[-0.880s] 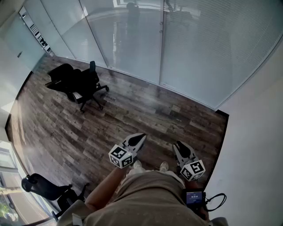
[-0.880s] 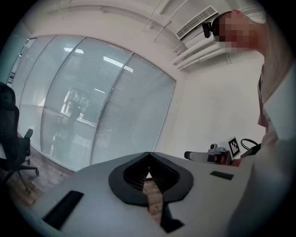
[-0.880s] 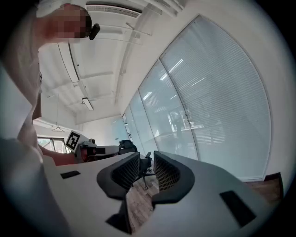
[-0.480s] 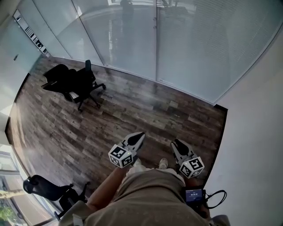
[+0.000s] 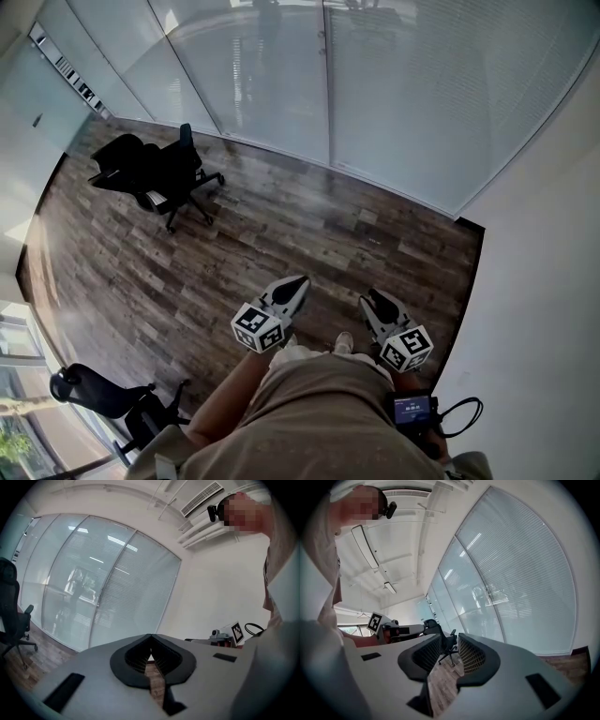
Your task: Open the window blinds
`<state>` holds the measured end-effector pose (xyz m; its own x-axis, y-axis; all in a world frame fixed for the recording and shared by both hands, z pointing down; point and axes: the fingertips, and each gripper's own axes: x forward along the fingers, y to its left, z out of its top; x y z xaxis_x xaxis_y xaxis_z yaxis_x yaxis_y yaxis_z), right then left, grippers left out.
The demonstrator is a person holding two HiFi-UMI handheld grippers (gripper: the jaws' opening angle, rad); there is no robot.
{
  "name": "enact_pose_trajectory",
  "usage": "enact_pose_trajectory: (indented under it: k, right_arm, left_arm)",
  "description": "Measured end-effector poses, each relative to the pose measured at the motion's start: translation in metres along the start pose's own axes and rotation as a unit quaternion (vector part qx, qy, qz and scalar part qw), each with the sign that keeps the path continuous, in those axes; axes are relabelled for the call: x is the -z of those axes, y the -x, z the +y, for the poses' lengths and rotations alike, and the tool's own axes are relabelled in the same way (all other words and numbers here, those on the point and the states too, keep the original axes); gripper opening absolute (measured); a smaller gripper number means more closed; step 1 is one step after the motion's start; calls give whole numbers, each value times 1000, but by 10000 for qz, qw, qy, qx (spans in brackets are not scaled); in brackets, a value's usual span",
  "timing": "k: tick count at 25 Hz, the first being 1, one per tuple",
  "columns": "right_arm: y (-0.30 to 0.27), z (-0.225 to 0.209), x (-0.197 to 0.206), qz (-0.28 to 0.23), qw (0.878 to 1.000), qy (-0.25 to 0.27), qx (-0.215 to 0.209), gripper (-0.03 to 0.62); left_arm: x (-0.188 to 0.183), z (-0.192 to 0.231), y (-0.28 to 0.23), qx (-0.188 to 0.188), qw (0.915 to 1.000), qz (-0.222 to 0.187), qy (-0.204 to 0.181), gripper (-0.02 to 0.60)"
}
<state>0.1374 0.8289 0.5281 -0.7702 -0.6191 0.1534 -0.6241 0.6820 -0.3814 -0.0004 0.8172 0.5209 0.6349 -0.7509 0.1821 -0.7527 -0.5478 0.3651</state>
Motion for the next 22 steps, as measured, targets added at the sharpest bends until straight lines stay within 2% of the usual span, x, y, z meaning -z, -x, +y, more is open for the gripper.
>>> enact_pose_trajectory:
  k: [9, 14, 16, 22]
  right_arm:
    - [31, -33, -13, -60, 9999, 75, -108, 103]
    - [40, -46, -11, -88, 9999, -5, -133, 103]
    - [40, -45, -12, -96, 9998, -22, -162, 103]
    - [23, -45, -6, -52, 9998, -80, -155, 103]
  left_arm:
    - [7, -30, -29, -131, 9998, -115, -30, 15]
    - [13, -50, -41, -100, 9988, -279, 377, 15]
    - [13, -56, -44, -57, 9991, -249, 352, 15]
    - [20, -37, -46, -23, 9994, -71, 338, 15]
